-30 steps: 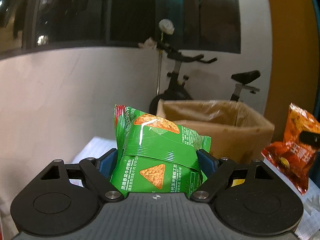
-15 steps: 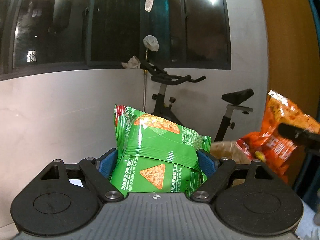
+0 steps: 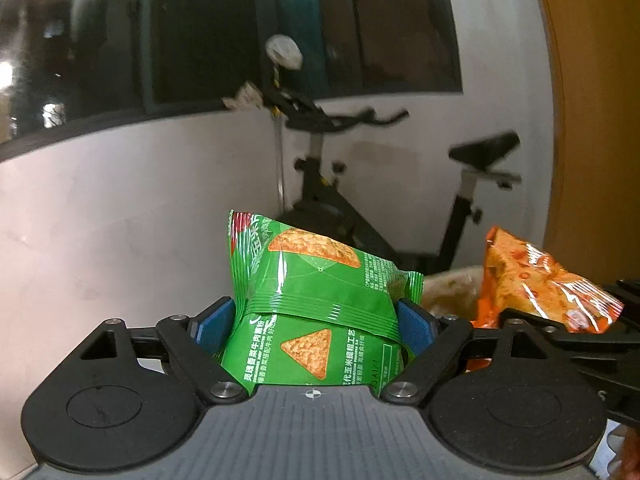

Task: Organize snacks
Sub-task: 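Lift both held bags and carry them over the lined box, then open both tools to drop the bags into the box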

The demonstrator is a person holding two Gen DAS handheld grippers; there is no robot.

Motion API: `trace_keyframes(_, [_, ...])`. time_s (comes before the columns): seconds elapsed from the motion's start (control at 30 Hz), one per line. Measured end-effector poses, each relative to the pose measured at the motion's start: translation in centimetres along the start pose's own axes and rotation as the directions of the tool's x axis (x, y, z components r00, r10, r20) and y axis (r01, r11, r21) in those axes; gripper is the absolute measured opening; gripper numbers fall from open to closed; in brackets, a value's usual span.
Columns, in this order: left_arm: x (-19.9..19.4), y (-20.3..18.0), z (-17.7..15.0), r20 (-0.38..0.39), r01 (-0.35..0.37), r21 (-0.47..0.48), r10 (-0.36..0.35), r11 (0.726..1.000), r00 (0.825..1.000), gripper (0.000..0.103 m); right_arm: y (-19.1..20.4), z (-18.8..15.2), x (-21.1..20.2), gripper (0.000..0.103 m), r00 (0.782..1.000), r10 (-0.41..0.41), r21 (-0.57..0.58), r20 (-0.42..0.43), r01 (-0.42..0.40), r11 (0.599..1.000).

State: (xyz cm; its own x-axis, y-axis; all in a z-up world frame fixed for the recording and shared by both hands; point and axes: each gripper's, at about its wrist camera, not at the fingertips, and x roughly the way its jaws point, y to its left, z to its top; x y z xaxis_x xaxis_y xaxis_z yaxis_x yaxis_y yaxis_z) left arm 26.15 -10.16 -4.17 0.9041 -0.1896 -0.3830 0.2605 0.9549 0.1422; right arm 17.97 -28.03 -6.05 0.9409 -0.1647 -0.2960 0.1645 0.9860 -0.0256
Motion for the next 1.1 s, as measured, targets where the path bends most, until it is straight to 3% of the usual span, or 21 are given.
trace_keyframes(0.23, [2.8, -0.7, -2.2, -0.118, 0.038, 0.066, -0.03, 0.997, 0.993, 0.096, -1.3, -1.9, 2.3, 0.055, 0.991, 0.016, 0.059, -0.132, -0.009, 0.998])
trace_keyframes(0.37, [3.9, 1.0, -2.6, -0.187, 0.072, -0.009, -0.073, 0.997, 0.98, 0.099, -1.5, -2.1, 2.5, 0.06, 0.986, 0.012, 0.057, -0.168, -0.002, 0.998])
trace_keyframes(0.47, [3.9, 2.5, -2.7, -0.214, 0.094, -0.093, -0.113, 0.991, 0.97, 0.099, -1.5, -2.1, 2.2, 0.076, 0.984, 0.026, 0.071, -0.177, -0.013, 0.997])
trace_keyframes(0.57, [3.3, 3.5, -2.5, -0.205, 0.114, -0.138, -0.141, 0.984, 0.968, 0.1, -1.3, -1.6, 1.8, 0.078, 0.985, 0.031, 0.073, -0.172, -0.019, 0.997])
trace_keyframes(0.9, [0.4, 4.3, -1.6, -0.166, 0.067, -0.073, -0.079, 0.995, 0.983, 0.102, 0.1, -0.6, -0.4, 0.078, 0.988, 0.049, 0.063, -0.149, -0.04, 0.997])
trace_keyframes(1.0, [0.4, 3.7, -1.1, -0.146, 0.115, -0.05, -0.121, 0.992, 0.982, 0.102, 0.9, -0.6, -0.9, 0.078, 0.988, 0.055, 0.043, -0.148, -0.049, 0.998])
trace_keyframes(1.1, [0.0, 4.5, -0.6, -0.114, 0.146, -0.114, -0.159, 0.983, 0.981, 0.102, 1.4, -0.6, -1.2, 0.078, 0.987, 0.064, 0.032, -0.145, -0.06, 0.998])
